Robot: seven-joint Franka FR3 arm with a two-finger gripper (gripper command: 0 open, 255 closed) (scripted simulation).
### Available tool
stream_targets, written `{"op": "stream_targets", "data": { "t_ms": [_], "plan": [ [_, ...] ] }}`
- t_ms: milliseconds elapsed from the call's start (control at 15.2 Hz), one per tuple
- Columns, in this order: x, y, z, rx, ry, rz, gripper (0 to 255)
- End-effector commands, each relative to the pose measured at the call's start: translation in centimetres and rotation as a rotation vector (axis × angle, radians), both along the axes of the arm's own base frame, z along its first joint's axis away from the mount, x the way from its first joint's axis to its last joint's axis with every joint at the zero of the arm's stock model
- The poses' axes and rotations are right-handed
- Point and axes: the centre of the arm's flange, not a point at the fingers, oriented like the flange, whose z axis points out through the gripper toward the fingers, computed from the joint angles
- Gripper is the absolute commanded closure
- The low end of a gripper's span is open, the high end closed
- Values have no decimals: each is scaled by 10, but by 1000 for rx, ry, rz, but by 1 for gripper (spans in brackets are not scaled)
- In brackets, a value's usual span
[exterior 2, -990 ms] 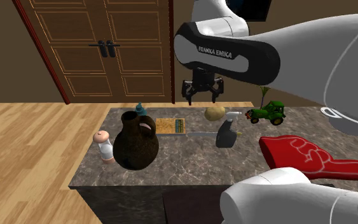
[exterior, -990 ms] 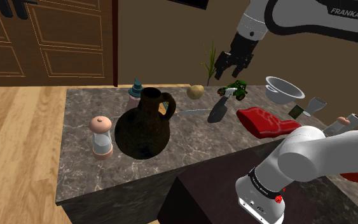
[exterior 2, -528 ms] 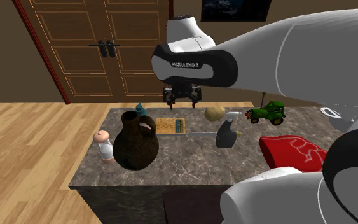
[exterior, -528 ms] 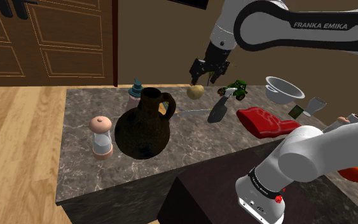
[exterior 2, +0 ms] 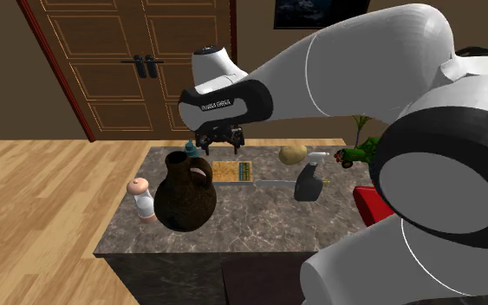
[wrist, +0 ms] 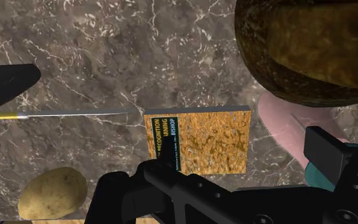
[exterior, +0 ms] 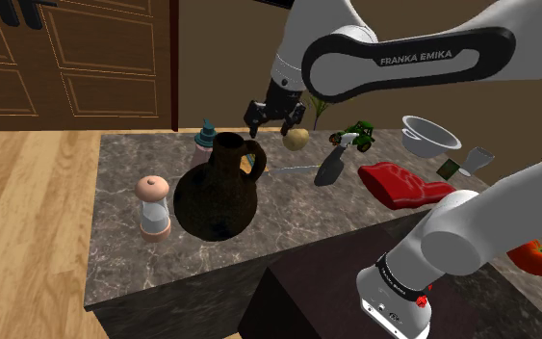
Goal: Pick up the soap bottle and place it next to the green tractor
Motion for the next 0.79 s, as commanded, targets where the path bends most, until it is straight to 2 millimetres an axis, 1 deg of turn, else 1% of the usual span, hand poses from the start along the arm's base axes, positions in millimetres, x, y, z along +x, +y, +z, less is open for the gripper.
{"op": "stream_targets", "data": {
  "t_ms": [0, 660, 726],
  "plan": [
    [13, 19, -11, 3, -12, -9, 0],
    [84, 109, -68, 8, -68, -50, 0],
    [85, 111, -70, 9, -69, -51, 0]
  ]
}}
